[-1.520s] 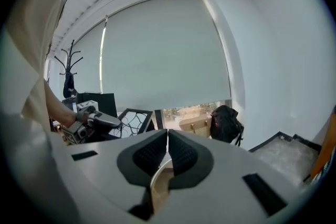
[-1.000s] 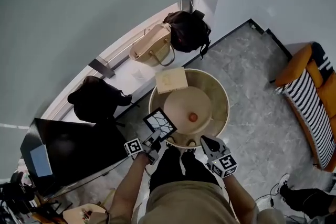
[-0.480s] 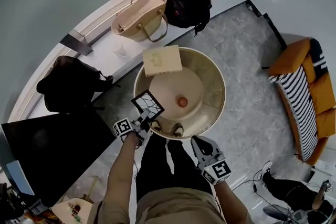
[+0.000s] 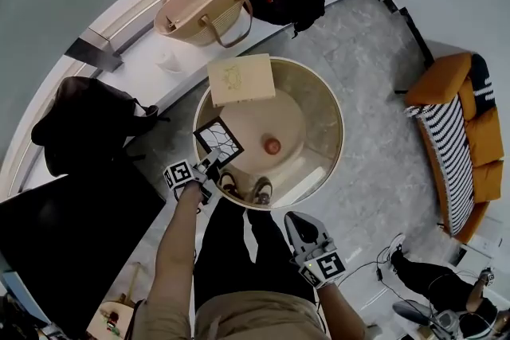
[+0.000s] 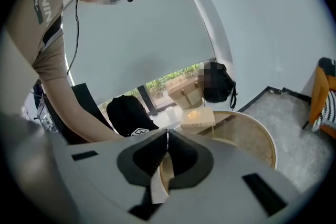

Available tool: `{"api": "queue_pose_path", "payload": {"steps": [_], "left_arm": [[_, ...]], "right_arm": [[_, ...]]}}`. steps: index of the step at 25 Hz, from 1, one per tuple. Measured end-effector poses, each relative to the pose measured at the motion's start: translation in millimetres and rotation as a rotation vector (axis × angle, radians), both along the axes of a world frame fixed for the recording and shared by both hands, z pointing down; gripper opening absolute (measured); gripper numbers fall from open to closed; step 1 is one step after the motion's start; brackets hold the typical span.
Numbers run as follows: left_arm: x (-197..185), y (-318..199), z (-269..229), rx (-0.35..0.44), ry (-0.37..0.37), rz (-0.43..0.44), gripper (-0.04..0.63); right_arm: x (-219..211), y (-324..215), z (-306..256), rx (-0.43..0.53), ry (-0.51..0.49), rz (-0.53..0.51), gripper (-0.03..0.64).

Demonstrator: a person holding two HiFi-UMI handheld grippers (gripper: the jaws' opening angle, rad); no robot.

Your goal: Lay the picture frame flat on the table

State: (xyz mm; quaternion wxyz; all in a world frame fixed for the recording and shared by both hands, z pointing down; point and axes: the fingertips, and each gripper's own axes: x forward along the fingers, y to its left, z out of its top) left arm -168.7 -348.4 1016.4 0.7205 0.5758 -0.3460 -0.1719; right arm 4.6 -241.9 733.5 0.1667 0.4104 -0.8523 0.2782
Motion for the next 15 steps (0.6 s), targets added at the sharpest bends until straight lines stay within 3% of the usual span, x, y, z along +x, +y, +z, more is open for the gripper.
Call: {"api": "queue_pose_path", "payload": {"steps": [15], "left_arm": [[2,-24,29,-0.006,-0.018,0.024,0.049]], "right_arm": [[-9,1,24,-0.060,0.000,0.028,0.008]]}}
